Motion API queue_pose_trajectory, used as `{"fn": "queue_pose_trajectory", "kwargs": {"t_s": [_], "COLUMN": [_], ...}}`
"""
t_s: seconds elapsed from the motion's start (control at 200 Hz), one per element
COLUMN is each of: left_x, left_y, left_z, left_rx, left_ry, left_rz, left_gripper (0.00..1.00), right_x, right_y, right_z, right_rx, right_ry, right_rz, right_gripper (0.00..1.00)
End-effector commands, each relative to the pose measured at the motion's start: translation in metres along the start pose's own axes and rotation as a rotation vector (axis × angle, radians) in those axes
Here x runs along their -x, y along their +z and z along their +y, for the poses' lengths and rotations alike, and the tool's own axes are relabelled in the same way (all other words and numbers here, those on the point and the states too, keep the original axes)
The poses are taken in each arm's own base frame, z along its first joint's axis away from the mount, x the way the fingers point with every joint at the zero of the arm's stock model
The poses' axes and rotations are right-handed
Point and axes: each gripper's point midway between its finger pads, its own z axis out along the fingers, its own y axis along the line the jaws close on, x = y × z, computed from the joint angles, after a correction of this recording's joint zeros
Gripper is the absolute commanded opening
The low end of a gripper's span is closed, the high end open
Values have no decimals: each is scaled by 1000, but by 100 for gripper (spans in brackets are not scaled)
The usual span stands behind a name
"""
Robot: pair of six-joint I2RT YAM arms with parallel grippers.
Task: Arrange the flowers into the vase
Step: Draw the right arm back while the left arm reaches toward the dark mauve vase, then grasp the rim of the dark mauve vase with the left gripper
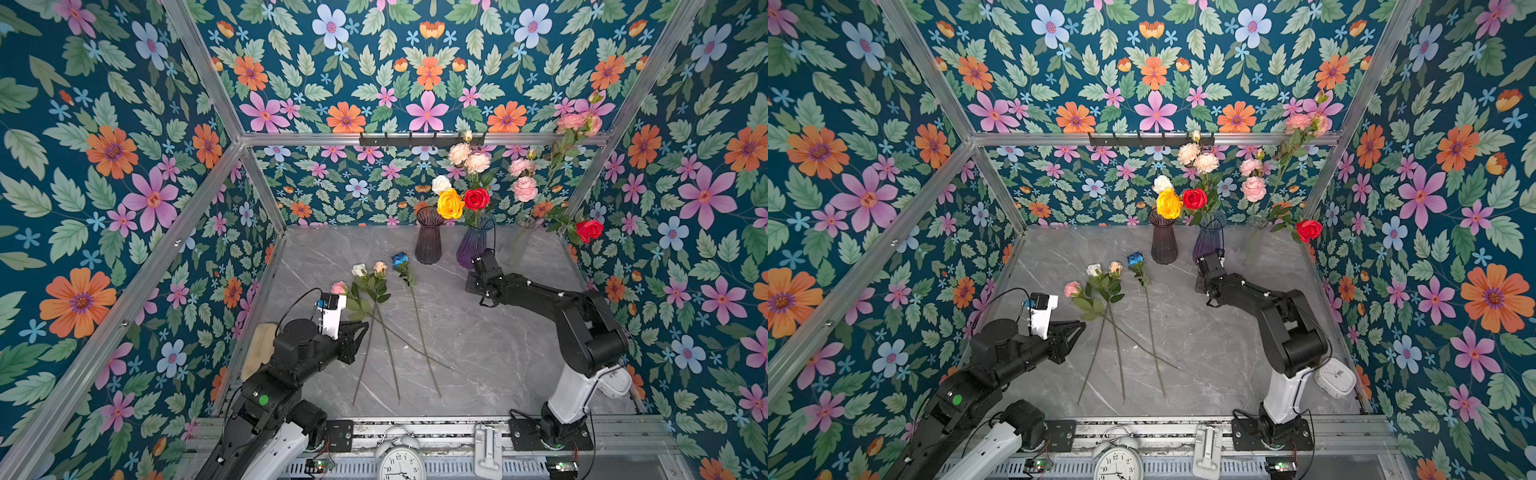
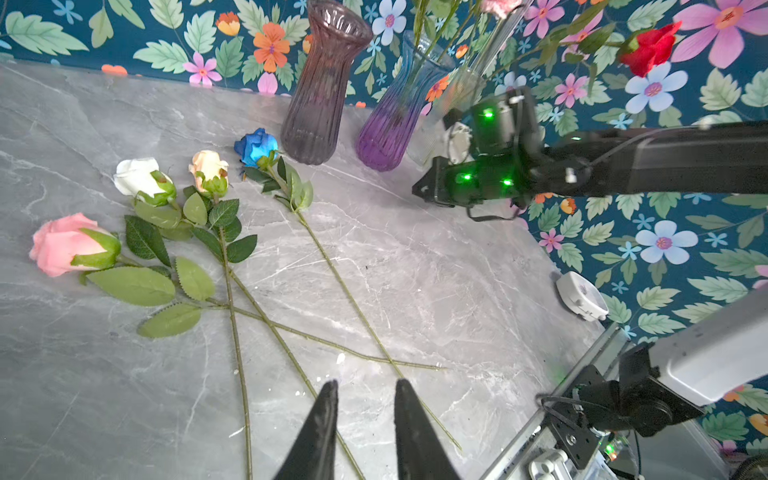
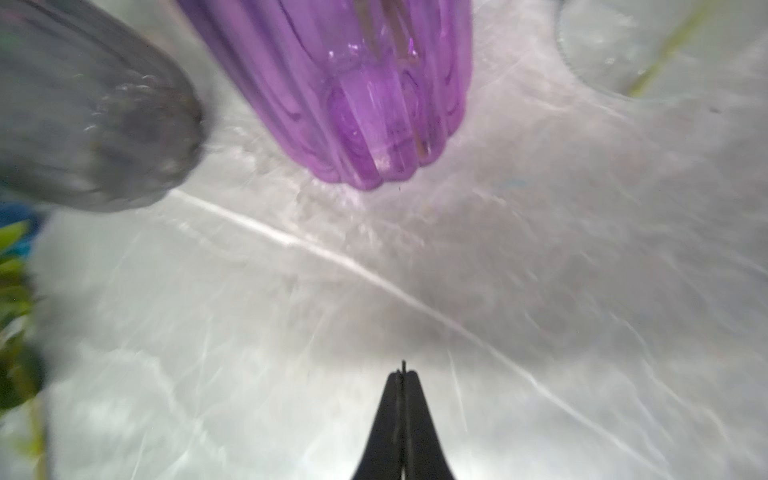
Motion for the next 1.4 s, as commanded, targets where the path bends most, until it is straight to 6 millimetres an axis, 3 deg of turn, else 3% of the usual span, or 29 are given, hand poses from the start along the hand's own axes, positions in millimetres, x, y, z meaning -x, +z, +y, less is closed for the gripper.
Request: {"fn": "queue_pose_trajectory", "kwargs": {"t_s": [0.0, 0.055, 0.09, 0.175, 0.275, 0.395, 0.55, 0.67, 0.73, 0.915, 1.07, 1.396], "left_x": [17, 26, 32, 35, 34, 55, 108, 154, 165, 179, 177, 193], "left_y": [4, 13, 21, 55, 112, 184, 257, 293, 311, 347, 363, 365], "left_z": [-6, -6, -4, -2, 5, 6, 28, 45, 59, 81, 82, 67], "left_rx": [-16, -15, -13, -26, -7, -32, 15, 88, 138, 182, 136, 43], "left_ry": [-23, -49, -87, -155, -154, -133, -137, -102, -89, -86, -116, -152], "left_rz": [-29, -54, -78, -57, 62, 130, 123, 117, 139, 152, 129, 40], "left_gripper": [27, 27, 33, 36, 43, 47, 46, 47, 46, 46, 46, 45], "right_x": [-2, -12, -18, -34, -57, -87, -111, -114, -114, -115, -115, -115], "right_y": [-37, -56, -68, -94, -118, -131, -139, -146, -145, -147, -153, -152], "right_z": [-5, -16, -21, -36, -48, -64, -77, -82, -85, -90, -92, -90], "right_rx": [73, 91, 107, 113, 120, 122, 154, 158, 148, 138, 158, 166], "right_ry": [28, 32, 39, 65, 82, 81, 98, 107, 114, 133, 145, 141], "right_rz": [-70, -88, -89, -64, -5, 31, 1, -19, -33, -52, -93, -90], "right_gripper": [0, 0, 0, 0, 0, 0, 0, 0, 0, 0, 0, 0]}}
